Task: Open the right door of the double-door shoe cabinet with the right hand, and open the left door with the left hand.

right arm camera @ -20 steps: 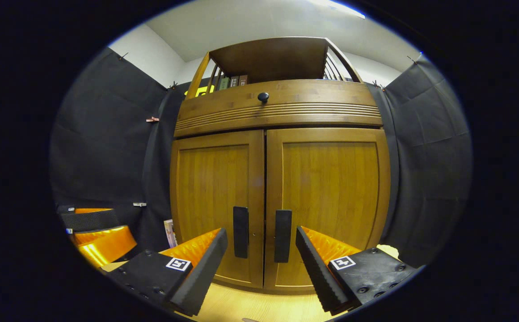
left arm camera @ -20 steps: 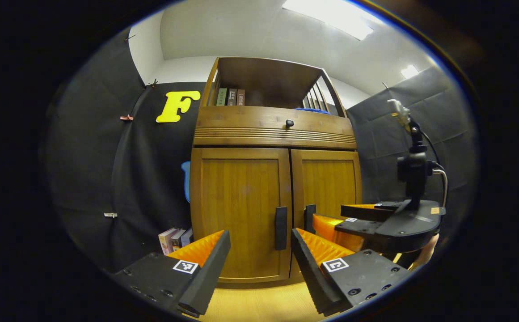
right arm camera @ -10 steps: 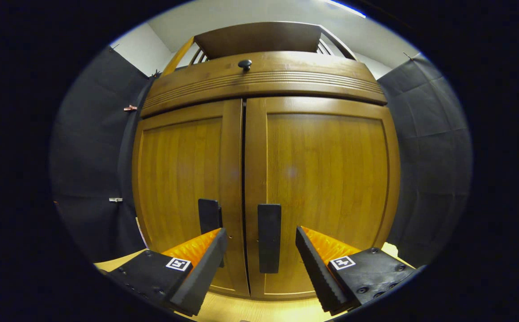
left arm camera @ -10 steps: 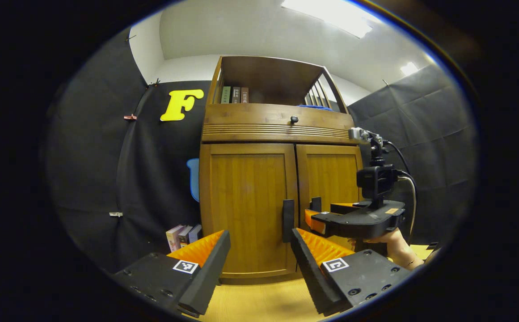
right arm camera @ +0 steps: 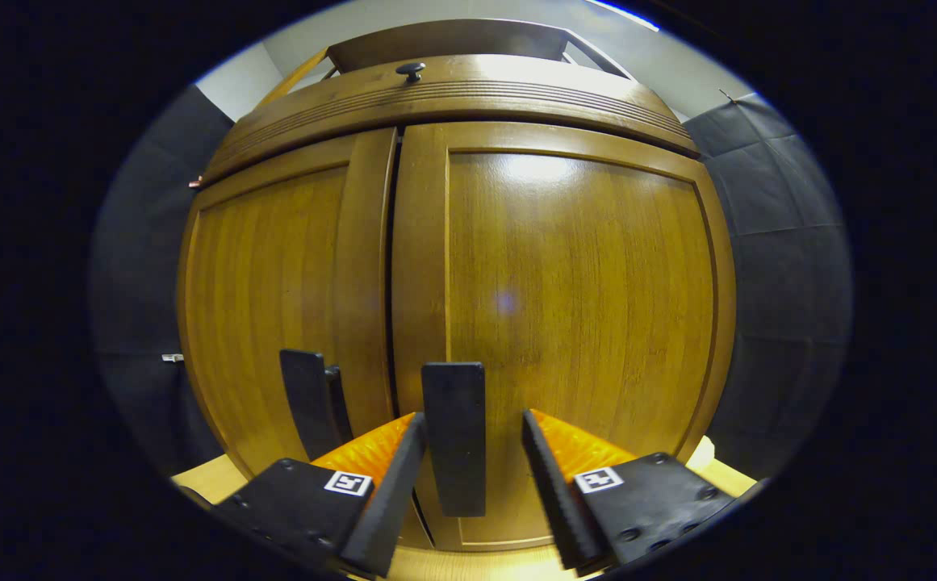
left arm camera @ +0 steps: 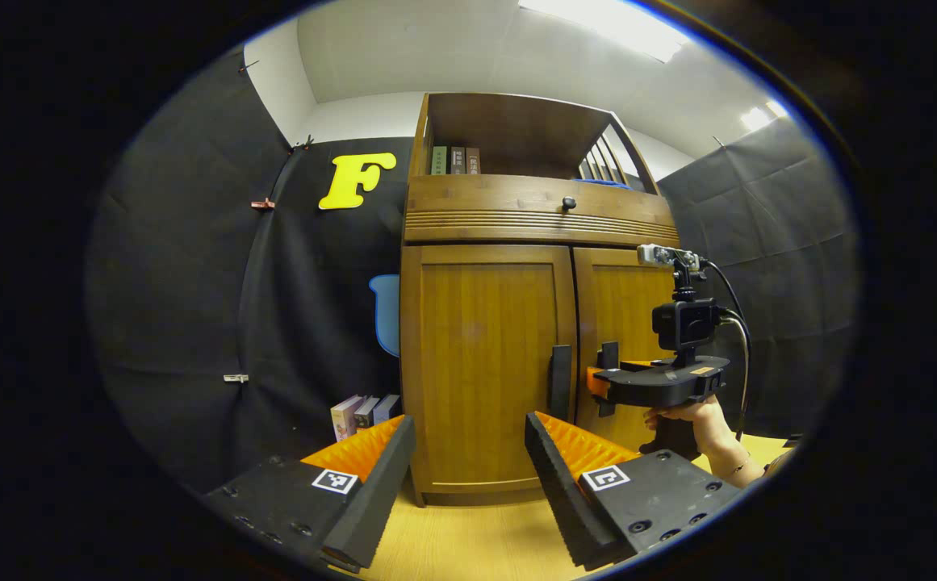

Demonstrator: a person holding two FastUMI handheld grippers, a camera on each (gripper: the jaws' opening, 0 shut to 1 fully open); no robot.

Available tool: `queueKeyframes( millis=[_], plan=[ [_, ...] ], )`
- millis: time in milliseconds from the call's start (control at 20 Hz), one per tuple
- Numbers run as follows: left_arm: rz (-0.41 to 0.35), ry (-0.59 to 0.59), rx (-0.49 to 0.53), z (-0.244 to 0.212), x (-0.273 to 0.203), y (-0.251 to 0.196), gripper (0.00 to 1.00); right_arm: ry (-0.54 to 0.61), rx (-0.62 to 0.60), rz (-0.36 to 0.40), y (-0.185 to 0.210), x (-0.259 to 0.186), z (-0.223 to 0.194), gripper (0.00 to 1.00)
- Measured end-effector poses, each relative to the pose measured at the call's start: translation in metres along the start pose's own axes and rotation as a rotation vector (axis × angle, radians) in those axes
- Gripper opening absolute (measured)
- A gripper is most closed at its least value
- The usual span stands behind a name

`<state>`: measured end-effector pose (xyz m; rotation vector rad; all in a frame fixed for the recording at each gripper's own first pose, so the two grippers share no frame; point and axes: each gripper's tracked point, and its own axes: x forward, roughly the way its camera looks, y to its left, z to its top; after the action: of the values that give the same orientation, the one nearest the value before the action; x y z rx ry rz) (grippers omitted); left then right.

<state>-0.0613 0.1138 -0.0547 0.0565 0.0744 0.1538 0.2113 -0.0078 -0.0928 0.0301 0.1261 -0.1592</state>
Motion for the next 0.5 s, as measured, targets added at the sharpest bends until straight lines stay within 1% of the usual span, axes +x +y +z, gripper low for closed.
queueKeyframes(
  millis=[50,150,200,250,300,350,400,450,500],
  plan=[
    [0.002,0.002,-0.003,-0.001,0.001,0.001,0.86,0.010,-0.006,0.007,0.006,-0.004,-0.004,0.53],
    [0.007,0.008,-0.012,-0.002,-0.001,0.003,0.86,-0.004,-0.045,-0.008,0.004,0.002,-0.001,0.31],
    [0.009,0.009,-0.017,-0.003,-0.002,0.003,0.86,-0.001,-0.045,-0.009,0.004,0.000,0.000,0.36],
    [0.012,0.009,-0.020,-0.003,-0.002,0.004,0.86,0.002,-0.042,-0.005,0.004,0.002,-0.002,0.26],
    [0.017,0.008,-0.020,-0.002,-0.004,0.006,0.86,0.009,-0.035,-0.001,0.004,0.003,-0.003,0.26],
    [0.022,0.006,-0.017,0.000,-0.005,0.006,0.86,0.019,-0.041,0.003,0.004,0.002,-0.004,0.22],
    [0.026,0.004,-0.014,0.000,-0.007,0.006,0.86,0.027,-0.048,0.003,0.004,0.002,-0.005,0.26],
    [0.030,0.001,-0.010,0.002,-0.010,0.007,0.86,0.032,-0.064,0.005,0.004,0.000,-0.005,0.22],
    [0.033,-0.004,-0.008,0.005,-0.012,0.005,0.87,0.038,-0.068,0.011,0.004,-0.002,-0.005,0.22]
  ],
)
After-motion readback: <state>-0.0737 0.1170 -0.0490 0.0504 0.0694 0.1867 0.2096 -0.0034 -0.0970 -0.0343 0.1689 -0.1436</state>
